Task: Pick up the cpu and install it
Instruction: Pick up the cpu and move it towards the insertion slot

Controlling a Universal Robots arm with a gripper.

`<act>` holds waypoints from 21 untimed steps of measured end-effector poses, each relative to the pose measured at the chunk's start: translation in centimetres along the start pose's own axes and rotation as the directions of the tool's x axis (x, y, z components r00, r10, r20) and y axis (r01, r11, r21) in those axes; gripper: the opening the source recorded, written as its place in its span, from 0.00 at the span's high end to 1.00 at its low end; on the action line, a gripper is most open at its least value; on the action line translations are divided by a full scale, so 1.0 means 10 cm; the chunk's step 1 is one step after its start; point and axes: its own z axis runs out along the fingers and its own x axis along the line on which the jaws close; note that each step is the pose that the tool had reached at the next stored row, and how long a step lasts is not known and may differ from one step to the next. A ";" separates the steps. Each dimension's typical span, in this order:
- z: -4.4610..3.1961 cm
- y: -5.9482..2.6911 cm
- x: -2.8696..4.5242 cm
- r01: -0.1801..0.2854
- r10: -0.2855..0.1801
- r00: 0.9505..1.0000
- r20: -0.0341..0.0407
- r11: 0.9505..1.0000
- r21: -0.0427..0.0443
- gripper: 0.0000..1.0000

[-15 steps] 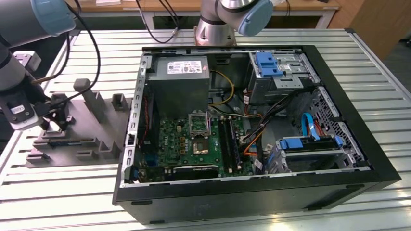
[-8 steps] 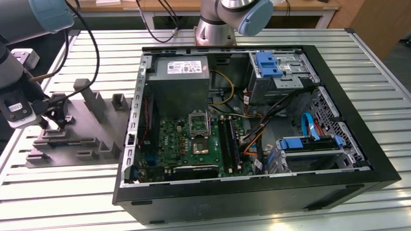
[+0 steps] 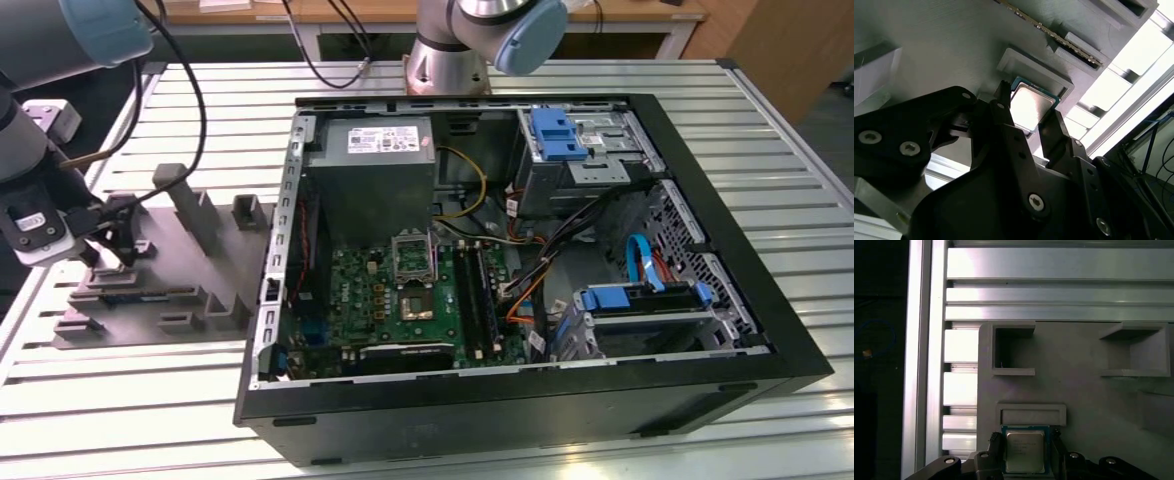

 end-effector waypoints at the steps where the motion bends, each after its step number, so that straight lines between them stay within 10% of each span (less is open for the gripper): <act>1: -0.006 0.001 0.000 0.000 0.000 1.000 0.000 1.000 0.000 0.53; 21: -0.116 0.008 0.001 0.000 0.000 1.000 0.000 1.000 0.000 0.53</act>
